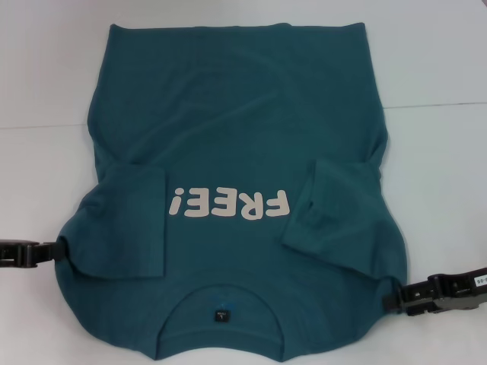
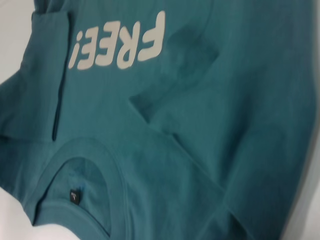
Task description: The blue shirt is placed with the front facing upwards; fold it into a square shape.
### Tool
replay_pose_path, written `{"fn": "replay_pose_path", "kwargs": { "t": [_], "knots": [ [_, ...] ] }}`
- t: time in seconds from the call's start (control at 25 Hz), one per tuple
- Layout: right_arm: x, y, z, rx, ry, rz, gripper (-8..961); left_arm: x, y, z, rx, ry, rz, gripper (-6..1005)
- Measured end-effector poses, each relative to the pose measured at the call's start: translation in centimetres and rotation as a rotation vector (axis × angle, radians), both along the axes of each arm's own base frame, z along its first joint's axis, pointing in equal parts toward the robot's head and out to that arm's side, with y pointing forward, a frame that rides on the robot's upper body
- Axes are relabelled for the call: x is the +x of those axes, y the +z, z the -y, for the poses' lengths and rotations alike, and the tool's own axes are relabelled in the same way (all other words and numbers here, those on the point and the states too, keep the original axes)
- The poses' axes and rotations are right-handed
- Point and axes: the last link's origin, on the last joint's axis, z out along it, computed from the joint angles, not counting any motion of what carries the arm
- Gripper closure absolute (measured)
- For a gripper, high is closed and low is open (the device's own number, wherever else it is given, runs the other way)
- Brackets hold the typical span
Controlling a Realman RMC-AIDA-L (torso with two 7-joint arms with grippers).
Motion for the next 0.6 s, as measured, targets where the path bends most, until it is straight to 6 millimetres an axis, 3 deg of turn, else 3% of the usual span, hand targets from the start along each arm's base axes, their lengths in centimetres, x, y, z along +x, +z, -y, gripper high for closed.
{"fn": "replay_pose_path", "kwargs": {
  "t": [0.12,0.32,0.6],
  "knots": [
    [-0.2,-0.4,0.1,-0.009,0.029,0.003,183,0.0,0.0,0.0,0.001,0.001,0.000,977],
    [-0.3,-0.5,0.2,-0.014,0.051,-0.003,413,0.0,0.0,0.0,0.001,0.001,0.000,977],
    [-0.5,0.4,-0.2,0.041,0.058,-0.027,573,-0.1,0.0,0.1,0.000,0.002,0.000,977]
  ]
}}
